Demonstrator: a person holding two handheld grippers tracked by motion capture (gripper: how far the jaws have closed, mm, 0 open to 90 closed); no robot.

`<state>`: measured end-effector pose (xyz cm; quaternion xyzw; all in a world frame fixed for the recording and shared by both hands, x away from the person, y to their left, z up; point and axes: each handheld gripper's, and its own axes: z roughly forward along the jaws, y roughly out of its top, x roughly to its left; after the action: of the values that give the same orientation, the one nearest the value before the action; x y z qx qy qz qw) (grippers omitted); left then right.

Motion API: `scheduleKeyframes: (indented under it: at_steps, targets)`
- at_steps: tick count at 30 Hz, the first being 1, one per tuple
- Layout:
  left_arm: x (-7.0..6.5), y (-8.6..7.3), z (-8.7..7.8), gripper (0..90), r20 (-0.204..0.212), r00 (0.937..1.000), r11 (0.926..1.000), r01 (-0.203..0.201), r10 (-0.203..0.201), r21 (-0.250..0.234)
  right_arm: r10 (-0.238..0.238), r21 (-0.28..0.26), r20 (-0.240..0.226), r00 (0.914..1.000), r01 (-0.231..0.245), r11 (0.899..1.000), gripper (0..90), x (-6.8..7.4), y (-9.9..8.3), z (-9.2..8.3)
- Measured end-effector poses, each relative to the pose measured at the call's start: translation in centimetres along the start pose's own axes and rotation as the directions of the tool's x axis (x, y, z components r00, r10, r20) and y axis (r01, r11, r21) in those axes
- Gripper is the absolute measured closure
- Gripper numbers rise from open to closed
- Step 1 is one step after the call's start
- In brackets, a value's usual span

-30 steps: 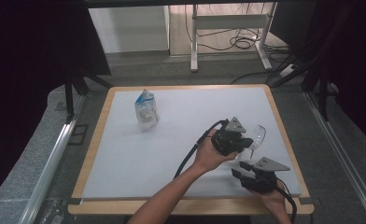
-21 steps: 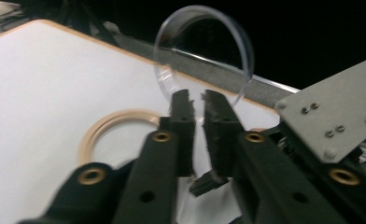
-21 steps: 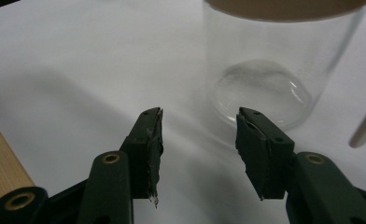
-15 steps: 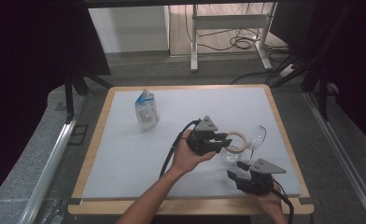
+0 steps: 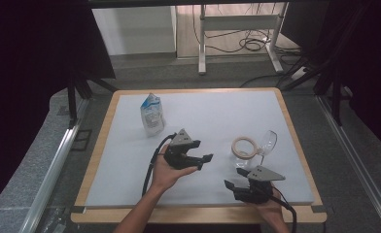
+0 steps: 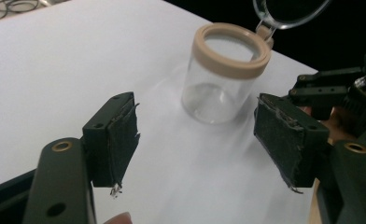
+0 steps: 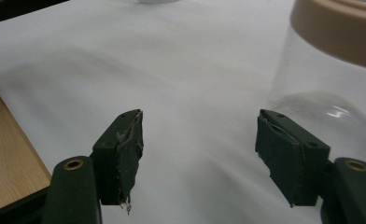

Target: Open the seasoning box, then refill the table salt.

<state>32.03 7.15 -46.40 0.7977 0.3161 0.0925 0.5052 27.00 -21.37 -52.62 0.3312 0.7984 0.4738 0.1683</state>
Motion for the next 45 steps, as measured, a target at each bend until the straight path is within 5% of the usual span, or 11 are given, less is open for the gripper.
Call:
scheduleKeyframes:
  at_steps: [6,13,20,36,42,45]
  targets:
    - [1.3,-2.6,-1.8,30.2,-0.004,0.9989,0.9989,0.046,-0.046,-0.005,-0.016,0.012,-0.005,0.9999,0.016,1.0,30.6,0.7,0.2,1.1]
    - [2.7,-5.2,-3.7,29.1,-0.065,0.9954,0.9975,0.069,-0.07,-0.017,-0.013,0.013,-0.002,0.9999,0.013,1.0,30.3,0.8,0.7,2.3]
    - [4.4,-7.4,-4.3,27.6,-0.11,0.9873,0.9928,0.118,-0.115,0.022,-0.004,0.039,-0.018,0.9998,0.005,0.999,30.3,0.9,1.5,4.2]
    - [5.6,-8.8,-6.0,27.8,-0.159,0.9741,0.9864,0.164,-0.161,0.009,-0.024,0.043,-0.01,0.9996,0.025,0.999,30.2,1.1,2.9,4.8]
    - [6.2,-9.1,-7.0,28.2,-0.187,0.9646,0.9824,0.186,-0.186,-0.017,-0.031,0.037,-0.016,0.9994,0.032,0.999,30.1,1.4,3.3,4.9]
    - [6.8,-9.0,-7.5,29.2,-0.217,0.9547,0.979,0.201,-0.203,-0.031,-0.041,0.039,-0.02,0.999,0.042,0.998,30.1,1.5,3.3,5.0]
